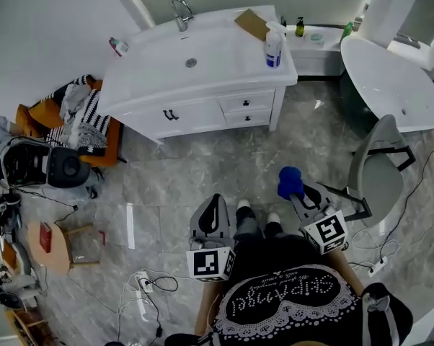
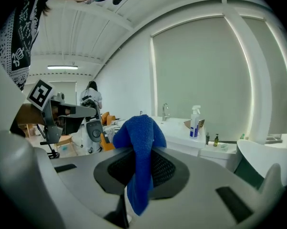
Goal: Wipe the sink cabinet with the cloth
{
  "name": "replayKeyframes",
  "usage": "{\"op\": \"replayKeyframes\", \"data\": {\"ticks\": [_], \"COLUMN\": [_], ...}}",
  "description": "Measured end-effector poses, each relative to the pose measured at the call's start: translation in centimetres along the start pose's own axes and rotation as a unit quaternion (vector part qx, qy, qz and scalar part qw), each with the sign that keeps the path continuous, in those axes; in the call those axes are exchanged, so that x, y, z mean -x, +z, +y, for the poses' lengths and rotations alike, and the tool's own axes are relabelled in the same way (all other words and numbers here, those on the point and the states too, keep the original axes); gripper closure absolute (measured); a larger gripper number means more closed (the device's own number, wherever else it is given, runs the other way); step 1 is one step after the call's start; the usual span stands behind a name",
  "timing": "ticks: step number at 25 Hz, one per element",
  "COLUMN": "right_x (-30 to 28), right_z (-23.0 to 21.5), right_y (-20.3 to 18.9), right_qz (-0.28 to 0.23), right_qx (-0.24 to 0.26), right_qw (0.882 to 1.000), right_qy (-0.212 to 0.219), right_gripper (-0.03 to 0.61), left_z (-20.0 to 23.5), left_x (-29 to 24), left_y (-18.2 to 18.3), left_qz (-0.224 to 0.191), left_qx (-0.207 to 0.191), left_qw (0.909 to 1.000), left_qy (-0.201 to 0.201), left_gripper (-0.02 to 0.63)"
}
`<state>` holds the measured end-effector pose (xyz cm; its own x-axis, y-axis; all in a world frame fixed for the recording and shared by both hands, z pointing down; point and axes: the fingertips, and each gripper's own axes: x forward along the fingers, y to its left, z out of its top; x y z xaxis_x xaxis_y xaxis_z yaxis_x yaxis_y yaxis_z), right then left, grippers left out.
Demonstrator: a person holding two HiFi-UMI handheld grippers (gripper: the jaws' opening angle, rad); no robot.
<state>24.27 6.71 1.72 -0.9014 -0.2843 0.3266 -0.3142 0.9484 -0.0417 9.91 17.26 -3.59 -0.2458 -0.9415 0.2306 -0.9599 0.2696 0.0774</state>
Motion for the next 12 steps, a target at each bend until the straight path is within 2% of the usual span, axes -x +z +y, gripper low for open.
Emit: {"op": "replayKeyframes", "data": {"ticks": [6,12], "right_x": [-5.6,-8.6], "right_z": [0.9,1.2], "right_y": [3.1,4.1], "right_qz": [-0.012,-0.01], "right_qx": [-0.001,-0.014], "right_qw": [1.0,0.999], "right_qy": [-0.014,-0.047], "right_gripper": [0.517,0.517], "left_z": [5.6,9.4], "left_x": [-2.3,-4.4], "left_y": [1.6,1.8], "left_qz": [-0.004,0.005], "left_qx": [-0.018,-0.018], "left_qw": [0.9998,0.9993], "left_qy": [-0.008,-0.033], "left_gripper": [0.609,0.609]}}
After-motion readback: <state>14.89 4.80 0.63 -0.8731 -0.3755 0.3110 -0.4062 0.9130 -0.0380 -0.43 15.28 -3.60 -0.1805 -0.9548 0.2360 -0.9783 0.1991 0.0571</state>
